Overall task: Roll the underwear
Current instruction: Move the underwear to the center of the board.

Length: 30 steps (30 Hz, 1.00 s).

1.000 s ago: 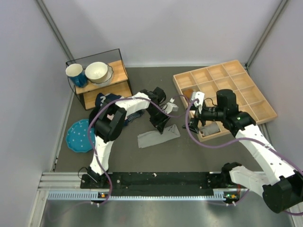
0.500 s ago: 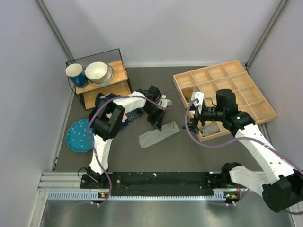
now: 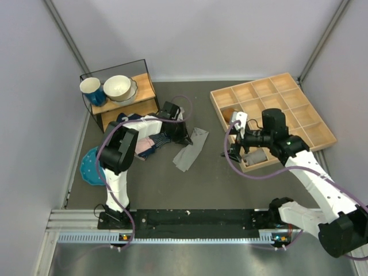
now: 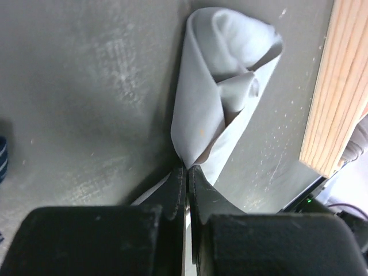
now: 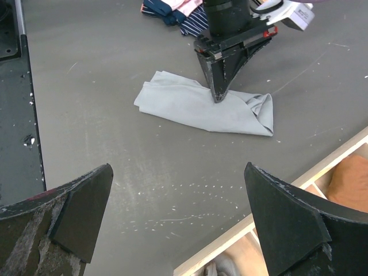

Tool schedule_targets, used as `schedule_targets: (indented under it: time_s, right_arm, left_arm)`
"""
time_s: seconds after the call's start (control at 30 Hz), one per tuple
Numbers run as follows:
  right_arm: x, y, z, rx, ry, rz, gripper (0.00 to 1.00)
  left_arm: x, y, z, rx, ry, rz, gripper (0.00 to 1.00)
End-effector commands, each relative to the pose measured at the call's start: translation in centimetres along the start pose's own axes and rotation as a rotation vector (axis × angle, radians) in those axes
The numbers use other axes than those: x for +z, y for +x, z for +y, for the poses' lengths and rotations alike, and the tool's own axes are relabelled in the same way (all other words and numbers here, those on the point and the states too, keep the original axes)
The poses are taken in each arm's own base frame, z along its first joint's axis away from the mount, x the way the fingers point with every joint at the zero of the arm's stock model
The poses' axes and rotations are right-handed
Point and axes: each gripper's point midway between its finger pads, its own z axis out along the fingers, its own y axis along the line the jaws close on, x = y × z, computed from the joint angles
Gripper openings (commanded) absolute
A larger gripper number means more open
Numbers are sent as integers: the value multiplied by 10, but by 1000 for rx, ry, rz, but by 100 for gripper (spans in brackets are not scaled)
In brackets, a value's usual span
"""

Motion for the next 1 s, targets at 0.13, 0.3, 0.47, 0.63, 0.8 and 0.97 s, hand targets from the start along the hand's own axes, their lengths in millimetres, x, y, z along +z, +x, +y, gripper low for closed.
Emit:
schedule_targets:
  time_s: [0.13,0.3,0.47,0.63,0.8,0.97]
  right_arm:
    - [4,4,6,-44,-54,-27,99]
    - [7,10,14,-54,-108,-29,99]
    - [9,15,19,-48,-140,-26,99]
    - [12,21,23,-41,-167,-12,99]
    - [25,33,31,-79,-193,48,99]
    - [56,45,30,-166,-142,161,96]
  left_arm:
    - [-13,-27,-10,-111,5,-200,0]
    - [-21,-35,2,-16,-84,-201,9]
    - [-22,-37,9,59,-134,-174,30]
    - [-42,-45,2,135,-145,-221,47]
    - [-75,-50,-11,258,-144,-288,51]
    - [-131,-37,-15,369,-181,-412,56]
